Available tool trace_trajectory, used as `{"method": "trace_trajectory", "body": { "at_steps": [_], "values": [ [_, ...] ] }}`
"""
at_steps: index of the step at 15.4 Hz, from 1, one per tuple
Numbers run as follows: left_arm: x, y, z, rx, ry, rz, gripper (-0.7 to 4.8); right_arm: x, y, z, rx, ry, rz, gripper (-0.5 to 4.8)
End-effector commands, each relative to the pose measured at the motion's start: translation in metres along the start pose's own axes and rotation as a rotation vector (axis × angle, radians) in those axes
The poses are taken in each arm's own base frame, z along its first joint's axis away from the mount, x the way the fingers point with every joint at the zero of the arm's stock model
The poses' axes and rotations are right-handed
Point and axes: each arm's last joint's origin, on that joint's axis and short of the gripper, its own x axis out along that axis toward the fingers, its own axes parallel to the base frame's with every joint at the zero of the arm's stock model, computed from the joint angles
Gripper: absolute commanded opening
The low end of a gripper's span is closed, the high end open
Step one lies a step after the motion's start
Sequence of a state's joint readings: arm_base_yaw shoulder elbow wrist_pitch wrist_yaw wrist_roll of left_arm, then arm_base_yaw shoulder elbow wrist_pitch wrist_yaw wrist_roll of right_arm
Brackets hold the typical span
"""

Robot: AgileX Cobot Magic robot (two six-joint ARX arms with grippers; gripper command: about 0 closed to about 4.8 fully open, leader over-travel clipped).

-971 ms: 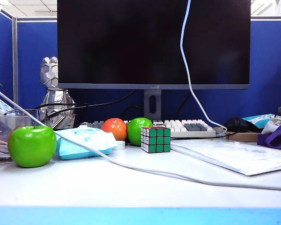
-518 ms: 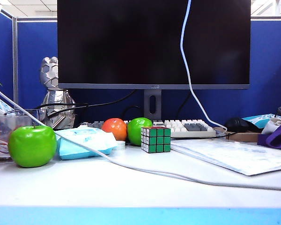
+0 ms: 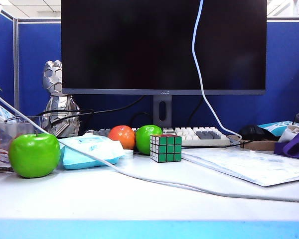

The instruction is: Pick up the Type-C charging cable and the charging base, insert one end of the Type-C charger into the corresponding slot on the base, and finally place the plugged-in charger back on the table.

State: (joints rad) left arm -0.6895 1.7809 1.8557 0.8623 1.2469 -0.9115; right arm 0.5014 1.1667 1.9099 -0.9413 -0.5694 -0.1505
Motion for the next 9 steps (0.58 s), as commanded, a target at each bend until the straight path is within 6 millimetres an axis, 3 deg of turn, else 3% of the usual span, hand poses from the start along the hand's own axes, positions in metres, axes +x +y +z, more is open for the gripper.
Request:
{"method": "trace_trajectory", "body": {
  "at_steps": [1, 9],
  "values": [
    [0.0019, 0.0055, -0.0118, -0.07, 0.111, -0.064, -0.06, -0.007, 0.0013, 0.0183, -0.105, -0.152, -0.031, -0.01],
    [0.0016, 0.0083, -0.0157, -0.085, 0.137, -0.07, -0.06, -0.0083, 0.0015, 0.0227, -0.13, -0.192, -0.033, -0.01]
  ]
}}
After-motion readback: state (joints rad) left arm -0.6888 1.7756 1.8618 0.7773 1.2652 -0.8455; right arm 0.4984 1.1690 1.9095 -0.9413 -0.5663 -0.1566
